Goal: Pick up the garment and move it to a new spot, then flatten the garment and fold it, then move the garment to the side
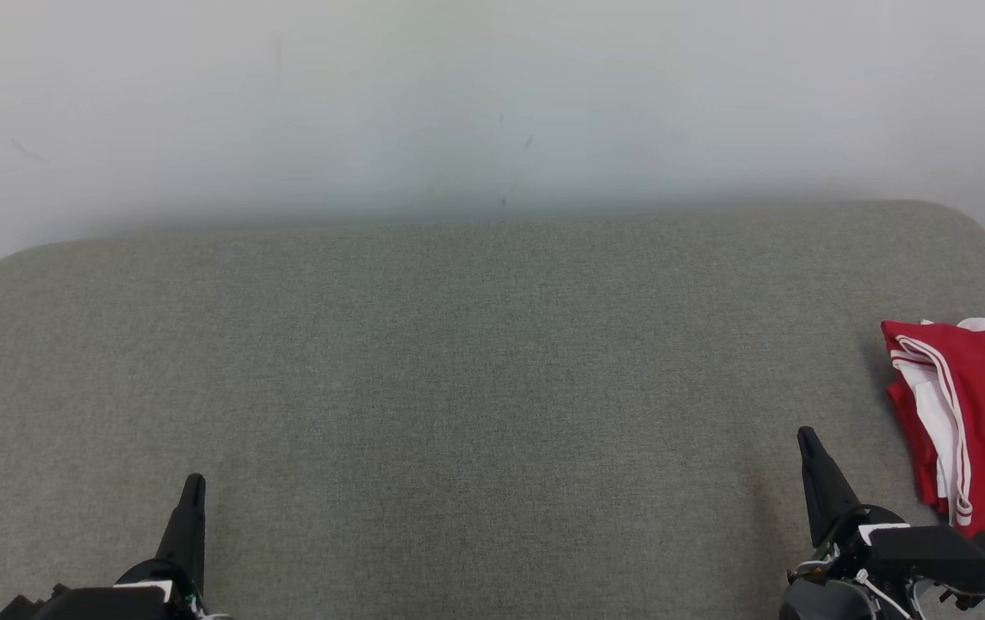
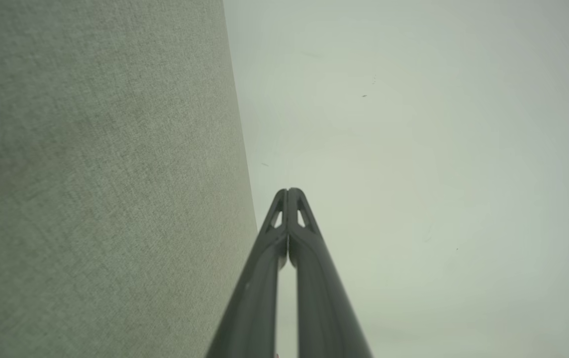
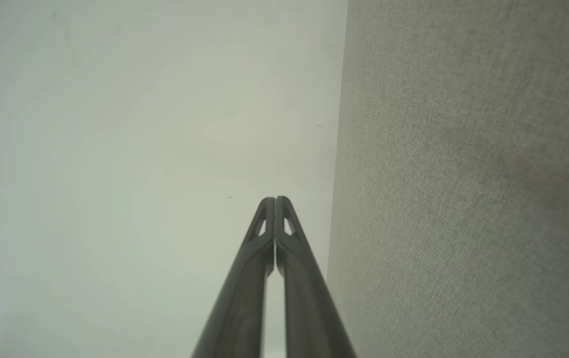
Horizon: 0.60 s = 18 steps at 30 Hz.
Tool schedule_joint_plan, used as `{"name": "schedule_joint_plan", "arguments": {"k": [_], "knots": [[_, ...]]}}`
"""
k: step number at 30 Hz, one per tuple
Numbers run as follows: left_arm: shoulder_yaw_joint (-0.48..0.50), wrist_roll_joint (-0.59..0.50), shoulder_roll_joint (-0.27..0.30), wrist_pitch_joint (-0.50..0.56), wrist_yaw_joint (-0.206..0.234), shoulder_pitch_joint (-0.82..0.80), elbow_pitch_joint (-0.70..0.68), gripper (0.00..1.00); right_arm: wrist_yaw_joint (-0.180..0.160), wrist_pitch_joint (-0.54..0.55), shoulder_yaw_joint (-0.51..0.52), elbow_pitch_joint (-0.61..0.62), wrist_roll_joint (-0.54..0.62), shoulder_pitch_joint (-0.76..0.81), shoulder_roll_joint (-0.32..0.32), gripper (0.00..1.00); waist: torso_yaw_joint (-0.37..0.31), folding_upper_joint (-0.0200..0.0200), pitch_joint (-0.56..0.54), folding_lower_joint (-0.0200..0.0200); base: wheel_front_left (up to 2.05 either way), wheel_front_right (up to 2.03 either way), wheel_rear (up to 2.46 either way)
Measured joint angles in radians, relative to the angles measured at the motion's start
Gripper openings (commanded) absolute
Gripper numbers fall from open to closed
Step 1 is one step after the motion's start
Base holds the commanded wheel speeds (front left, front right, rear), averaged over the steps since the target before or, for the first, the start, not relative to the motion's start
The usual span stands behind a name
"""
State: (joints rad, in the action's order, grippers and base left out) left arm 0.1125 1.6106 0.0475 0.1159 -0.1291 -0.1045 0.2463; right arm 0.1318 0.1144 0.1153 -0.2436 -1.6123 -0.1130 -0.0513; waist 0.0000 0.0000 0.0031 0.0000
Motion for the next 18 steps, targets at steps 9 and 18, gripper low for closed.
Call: {"name": "schedule_joint_plan", "arguments": {"k": [9,18], "knots": [[0.000,0.000,0.000,0.000,0.000,0.000,0.000,0.00,0.000,0.000,0.000,0.000,0.000,0.000,0.000,0.00,0.000,0.0001,0.000,0.0000,0.00,0.00,0.00],[0.000,0.000,0.000,0.000,0.000,0.000,0.000,0.00,0.000,0.000,0.000,0.000,0.000,0.000,0.000,0.00,0.000,0.0000,0.000,0.0000,0.00,0.00,0.00]]}}
